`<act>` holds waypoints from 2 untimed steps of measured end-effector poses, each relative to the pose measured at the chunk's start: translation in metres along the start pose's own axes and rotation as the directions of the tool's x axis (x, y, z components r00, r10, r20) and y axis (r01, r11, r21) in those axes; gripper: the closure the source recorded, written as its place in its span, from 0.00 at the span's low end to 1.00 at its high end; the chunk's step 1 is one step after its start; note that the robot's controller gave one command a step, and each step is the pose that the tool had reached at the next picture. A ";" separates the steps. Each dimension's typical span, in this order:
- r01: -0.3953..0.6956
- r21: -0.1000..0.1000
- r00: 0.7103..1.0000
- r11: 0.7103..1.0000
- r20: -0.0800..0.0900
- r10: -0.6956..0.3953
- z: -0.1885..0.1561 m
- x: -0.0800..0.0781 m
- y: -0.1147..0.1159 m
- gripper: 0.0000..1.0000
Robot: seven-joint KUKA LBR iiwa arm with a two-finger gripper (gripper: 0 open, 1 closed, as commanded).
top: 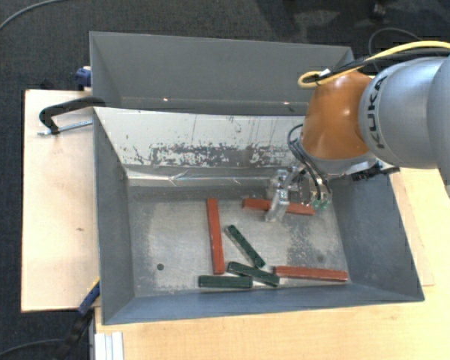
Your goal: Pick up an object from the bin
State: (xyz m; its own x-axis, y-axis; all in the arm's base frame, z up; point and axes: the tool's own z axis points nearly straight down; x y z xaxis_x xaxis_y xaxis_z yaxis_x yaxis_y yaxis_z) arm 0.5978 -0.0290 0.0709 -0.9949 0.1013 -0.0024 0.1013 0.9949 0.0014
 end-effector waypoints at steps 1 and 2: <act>0.001 -0.001 1.000 1.000 0.011 -0.001 -0.095 -0.003 0.001 1.00; 0.003 -0.001 1.000 1.000 0.006 -0.003 -0.115 -0.005 0.002 1.00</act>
Offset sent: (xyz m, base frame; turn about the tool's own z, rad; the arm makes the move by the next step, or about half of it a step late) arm -0.0001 0.0001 0.0890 0.0000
